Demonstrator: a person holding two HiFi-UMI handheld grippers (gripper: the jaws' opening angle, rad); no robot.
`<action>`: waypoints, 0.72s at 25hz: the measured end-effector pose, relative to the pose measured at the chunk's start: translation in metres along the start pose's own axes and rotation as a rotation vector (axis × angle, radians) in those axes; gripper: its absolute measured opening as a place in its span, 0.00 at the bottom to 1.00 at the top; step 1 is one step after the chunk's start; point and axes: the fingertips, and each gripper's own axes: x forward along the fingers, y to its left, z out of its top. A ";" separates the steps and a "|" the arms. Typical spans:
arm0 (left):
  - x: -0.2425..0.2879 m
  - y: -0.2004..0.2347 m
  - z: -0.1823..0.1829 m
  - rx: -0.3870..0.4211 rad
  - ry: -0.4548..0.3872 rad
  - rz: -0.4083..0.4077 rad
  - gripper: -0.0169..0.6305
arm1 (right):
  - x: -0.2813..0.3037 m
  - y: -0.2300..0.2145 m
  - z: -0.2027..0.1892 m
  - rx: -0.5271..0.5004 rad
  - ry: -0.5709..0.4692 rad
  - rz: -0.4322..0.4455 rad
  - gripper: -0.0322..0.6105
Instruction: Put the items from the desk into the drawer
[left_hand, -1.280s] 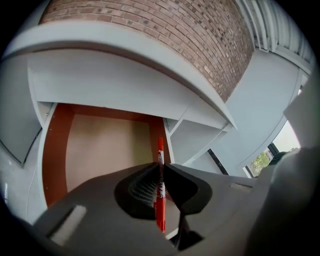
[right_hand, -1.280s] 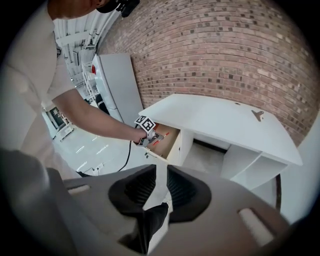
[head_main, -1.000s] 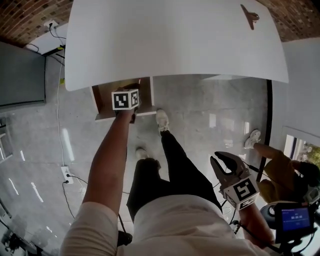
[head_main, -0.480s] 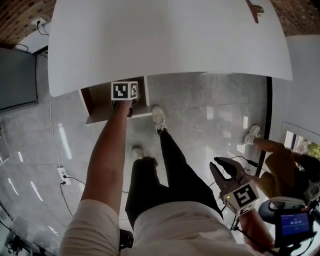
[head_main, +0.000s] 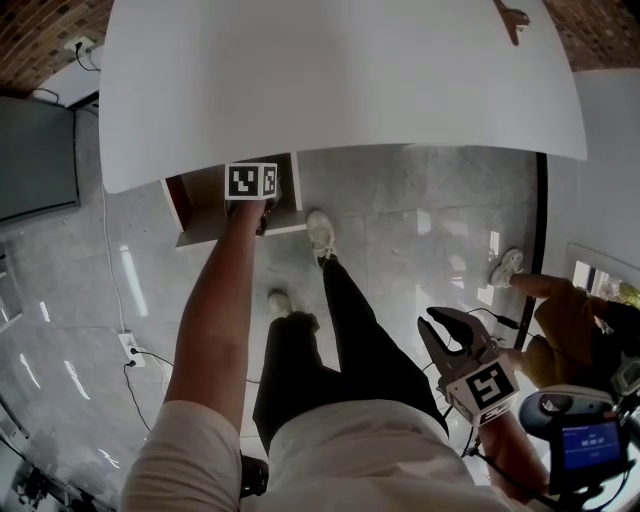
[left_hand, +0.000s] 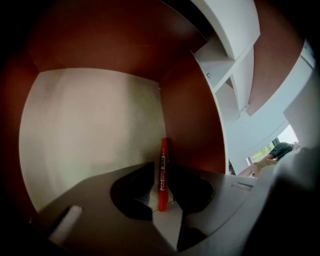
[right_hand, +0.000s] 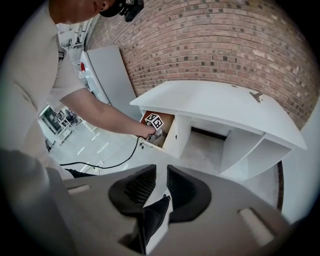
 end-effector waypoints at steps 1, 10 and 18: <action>-0.005 -0.003 0.001 0.002 -0.004 -0.003 0.16 | 0.000 0.001 0.002 0.000 -0.007 0.004 0.13; -0.099 -0.037 0.010 0.021 -0.091 -0.028 0.16 | -0.004 0.026 0.054 -0.056 -0.098 0.054 0.13; -0.239 -0.088 -0.004 0.036 -0.215 -0.057 0.14 | -0.029 0.082 0.091 -0.162 -0.203 0.124 0.13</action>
